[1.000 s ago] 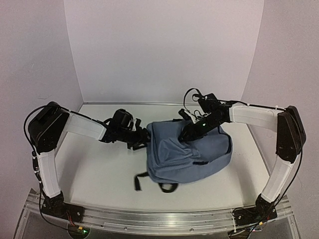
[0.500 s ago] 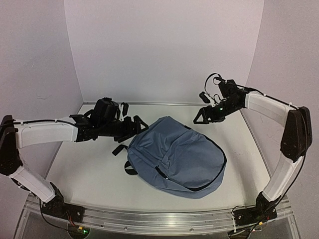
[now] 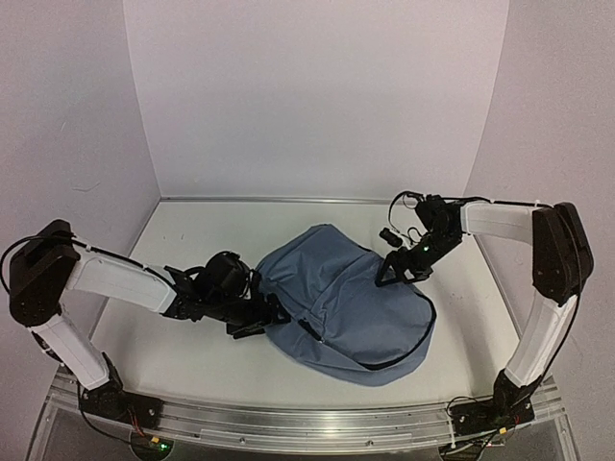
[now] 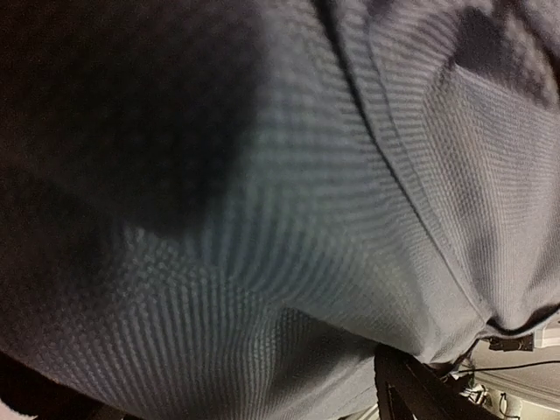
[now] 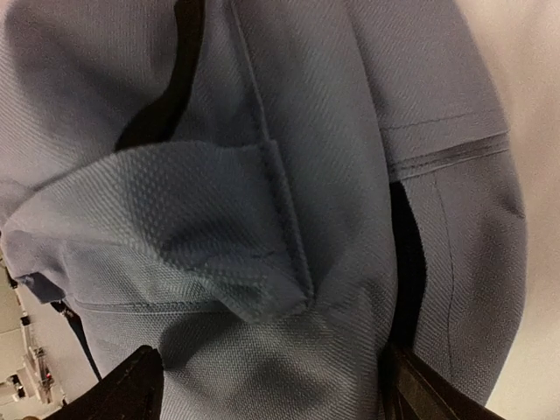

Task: Pack the student bag
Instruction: Adjust the student bag at the center of the board.

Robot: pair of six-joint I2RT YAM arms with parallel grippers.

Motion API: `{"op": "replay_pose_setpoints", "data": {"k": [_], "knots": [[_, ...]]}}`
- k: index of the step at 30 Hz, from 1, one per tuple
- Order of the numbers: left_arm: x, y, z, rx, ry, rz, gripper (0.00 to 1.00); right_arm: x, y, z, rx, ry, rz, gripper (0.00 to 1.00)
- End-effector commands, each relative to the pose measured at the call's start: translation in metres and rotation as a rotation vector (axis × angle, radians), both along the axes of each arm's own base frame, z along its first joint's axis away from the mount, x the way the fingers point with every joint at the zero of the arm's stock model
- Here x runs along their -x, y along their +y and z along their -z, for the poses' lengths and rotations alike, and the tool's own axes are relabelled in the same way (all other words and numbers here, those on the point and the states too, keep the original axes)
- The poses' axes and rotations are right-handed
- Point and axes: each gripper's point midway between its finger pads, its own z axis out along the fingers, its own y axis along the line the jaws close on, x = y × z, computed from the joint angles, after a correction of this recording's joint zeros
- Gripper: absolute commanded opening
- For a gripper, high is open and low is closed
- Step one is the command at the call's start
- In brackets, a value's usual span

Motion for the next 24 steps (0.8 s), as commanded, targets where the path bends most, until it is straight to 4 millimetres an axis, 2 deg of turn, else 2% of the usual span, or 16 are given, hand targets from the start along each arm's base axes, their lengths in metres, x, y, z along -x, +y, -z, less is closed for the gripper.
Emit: {"op": "replay_pose_setpoints", "data": {"k": [1,3,5,6,8,11,13,17,20,24], "knots": [[-0.082,-0.012,-0.051,0.254,-0.095,-0.051,0.77,0.042,0.025,-0.002,-0.104,0.143,-0.076,0.84],[-0.121,0.007,-0.053,0.228,-0.121,-0.095,0.74,0.046,0.041,-0.014,-0.132,0.129,-0.111,0.84],[-0.148,0.021,-0.054,0.175,-0.153,-0.109,0.73,0.038,0.05,-0.028,-0.153,0.105,-0.105,0.85],[-0.159,0.027,-0.058,0.152,-0.169,-0.12,0.73,0.031,0.052,-0.036,-0.156,0.086,-0.092,0.85],[-0.169,0.037,-0.066,0.139,-0.188,-0.128,0.74,0.018,0.047,-0.044,-0.125,0.023,-0.071,0.84],[-0.159,0.041,-0.088,0.127,-0.243,-0.089,0.75,0.003,0.032,-0.048,-0.053,-0.059,-0.026,0.83],[-0.141,0.038,-0.101,0.122,-0.277,-0.043,0.75,-0.005,0.025,-0.048,-0.026,-0.093,0.0,0.81],[-0.102,0.027,-0.112,0.08,-0.33,0.059,0.75,-0.019,0.023,-0.047,-0.014,-0.13,0.042,0.76],[-0.085,0.012,-0.11,0.037,-0.342,0.122,0.73,-0.027,0.029,-0.045,-0.038,-0.125,0.062,0.69],[-0.082,0.005,-0.094,-0.008,-0.295,0.133,0.65,-0.027,0.039,-0.04,-0.091,-0.075,0.068,0.63]]}}
